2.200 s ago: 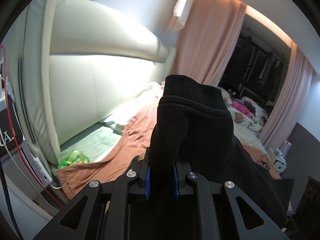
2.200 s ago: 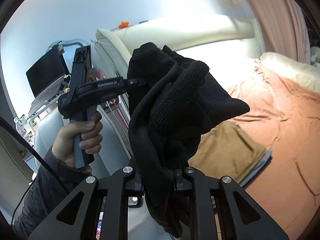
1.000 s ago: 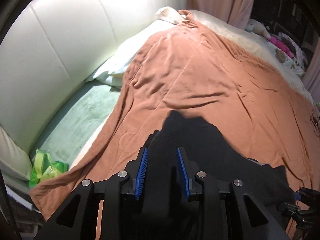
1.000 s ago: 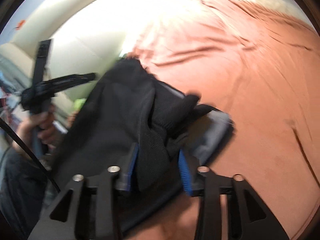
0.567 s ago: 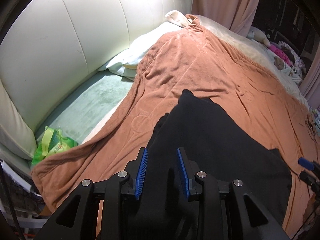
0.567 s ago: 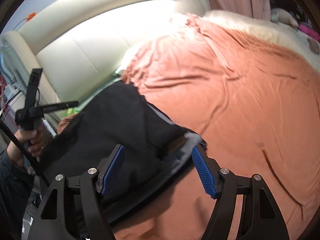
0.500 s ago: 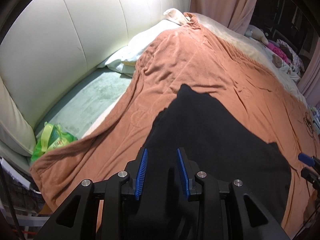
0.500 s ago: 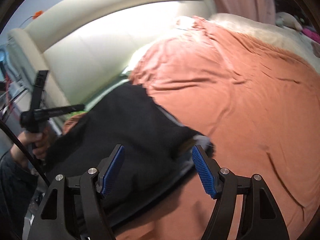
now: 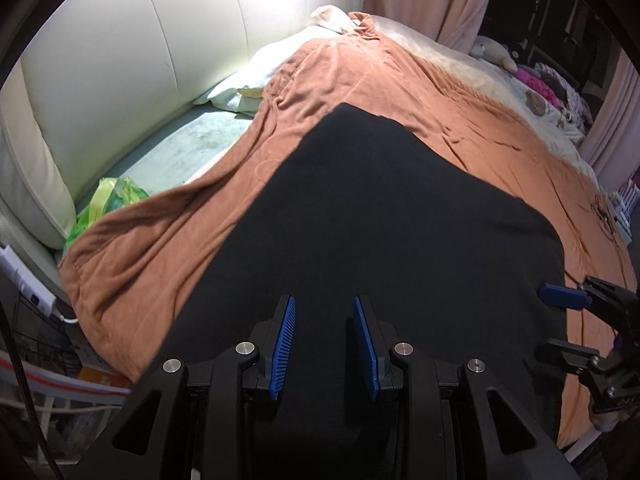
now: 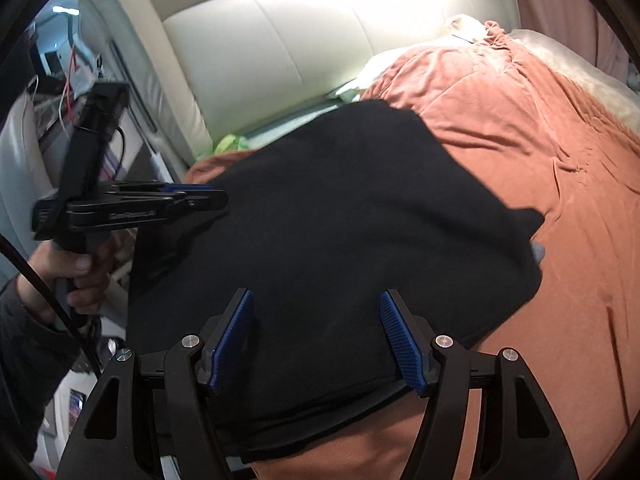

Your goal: Fold small clothes

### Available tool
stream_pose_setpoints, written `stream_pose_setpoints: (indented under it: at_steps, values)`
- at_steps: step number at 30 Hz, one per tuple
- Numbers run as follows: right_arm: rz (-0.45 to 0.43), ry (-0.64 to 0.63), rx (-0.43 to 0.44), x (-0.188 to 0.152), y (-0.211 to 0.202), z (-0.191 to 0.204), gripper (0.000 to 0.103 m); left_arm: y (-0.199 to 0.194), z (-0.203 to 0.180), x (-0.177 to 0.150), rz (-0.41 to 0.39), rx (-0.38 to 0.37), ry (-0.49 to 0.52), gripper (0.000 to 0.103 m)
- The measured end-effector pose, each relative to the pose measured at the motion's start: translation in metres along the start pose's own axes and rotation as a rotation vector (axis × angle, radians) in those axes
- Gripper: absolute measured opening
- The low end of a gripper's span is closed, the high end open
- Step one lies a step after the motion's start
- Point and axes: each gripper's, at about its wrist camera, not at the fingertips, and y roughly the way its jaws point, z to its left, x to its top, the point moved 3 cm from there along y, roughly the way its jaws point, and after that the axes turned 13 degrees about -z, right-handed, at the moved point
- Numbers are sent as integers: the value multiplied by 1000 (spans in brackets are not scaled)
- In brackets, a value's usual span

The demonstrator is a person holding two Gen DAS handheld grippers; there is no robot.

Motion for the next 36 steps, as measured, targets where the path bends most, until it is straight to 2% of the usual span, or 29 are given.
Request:
stream_pose_setpoints:
  at_steps: [2,7,10,13,18,20,23,27,36]
  values:
    - [8,-25,-19,-6,1,3,64,-7,-7,-10,-10,5,19,33]
    - [30,-61,-56,-21,5,1,64,-23,-25,-26,-55,0,41,50]
    - [33,-43,-62,-31,-13,7,64,-28,-34,-37,-76,5,64,50]
    - [44,-8,-70,-34,-14,5,64,-35,-35,-48,-92,13,51,50]
    - [41,46,-82,-38,-21,8,64,-46,-40,-62,-91,-19,29,51]
    - [42,58,-92,-40,-26,11,59,-52,-46,-67,-94,-12,46,51]
    - [43,73,-111,-42,-35,11,58,-62,-51,-72,-95,-2,47,51]
    - [3,99,-120,-40,-64,14,58,-81,-57,-76,-104,-37,1,51]
    - [-80,121,-165,-38,-136,18,58,-116,-95,-85,-128,-52,-35,52]
